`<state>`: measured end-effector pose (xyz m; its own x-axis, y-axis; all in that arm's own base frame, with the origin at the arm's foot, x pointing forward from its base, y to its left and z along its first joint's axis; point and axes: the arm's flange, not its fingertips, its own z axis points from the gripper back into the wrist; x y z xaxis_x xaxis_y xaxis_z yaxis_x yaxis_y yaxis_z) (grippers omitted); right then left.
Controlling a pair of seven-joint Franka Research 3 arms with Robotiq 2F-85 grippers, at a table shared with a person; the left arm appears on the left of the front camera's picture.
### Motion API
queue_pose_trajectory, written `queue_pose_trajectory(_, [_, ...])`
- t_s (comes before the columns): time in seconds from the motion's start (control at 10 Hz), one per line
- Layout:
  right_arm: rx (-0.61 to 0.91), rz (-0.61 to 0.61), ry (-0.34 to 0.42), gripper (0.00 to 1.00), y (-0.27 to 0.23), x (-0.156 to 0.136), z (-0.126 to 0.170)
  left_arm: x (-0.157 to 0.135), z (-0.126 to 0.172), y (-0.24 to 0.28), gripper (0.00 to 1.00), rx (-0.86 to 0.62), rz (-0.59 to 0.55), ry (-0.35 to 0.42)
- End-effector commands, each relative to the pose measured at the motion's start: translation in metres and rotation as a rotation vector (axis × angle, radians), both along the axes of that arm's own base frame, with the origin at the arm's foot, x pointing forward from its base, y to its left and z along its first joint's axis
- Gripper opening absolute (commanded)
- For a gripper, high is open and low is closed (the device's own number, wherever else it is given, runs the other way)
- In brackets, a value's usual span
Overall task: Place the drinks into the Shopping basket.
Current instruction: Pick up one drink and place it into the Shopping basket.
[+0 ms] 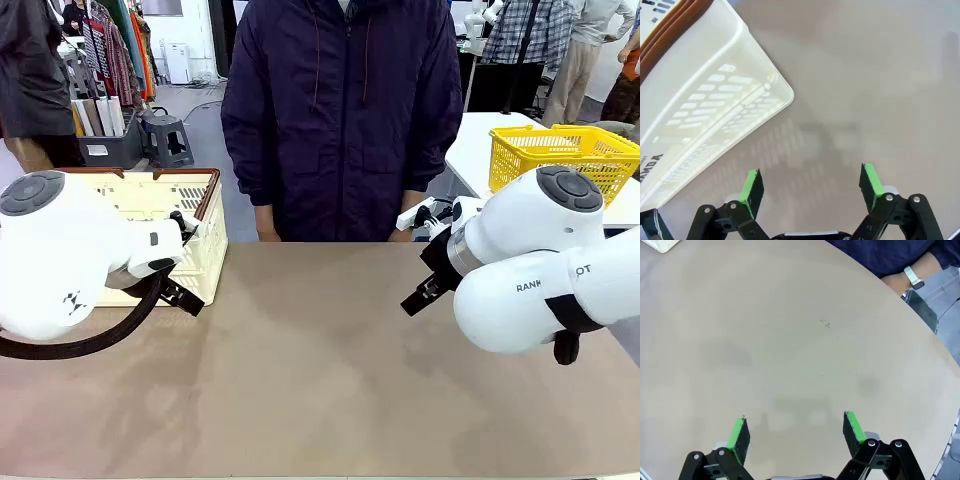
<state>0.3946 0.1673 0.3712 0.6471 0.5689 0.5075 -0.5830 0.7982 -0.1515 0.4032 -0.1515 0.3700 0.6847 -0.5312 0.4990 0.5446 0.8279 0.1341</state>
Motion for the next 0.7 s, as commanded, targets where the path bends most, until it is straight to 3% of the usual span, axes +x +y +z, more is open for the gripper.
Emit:
queue_pose_trajectory(0.0, [0.000, 0.000, 0.000, 1.00, 0.0000, 0.0000, 0.0000, 0.0000, 0.0001, 0.0000, 1.00, 0.000, 0.000, 0.000])
queue_pose_trajectory(0.6, [0.000, 0.000, 0.000, 1.00, 0.0000, 0.0000, 0.0000, 0.0000, 0.0001, 0.0000, 1.00, 0.000, 0.000, 0.000])
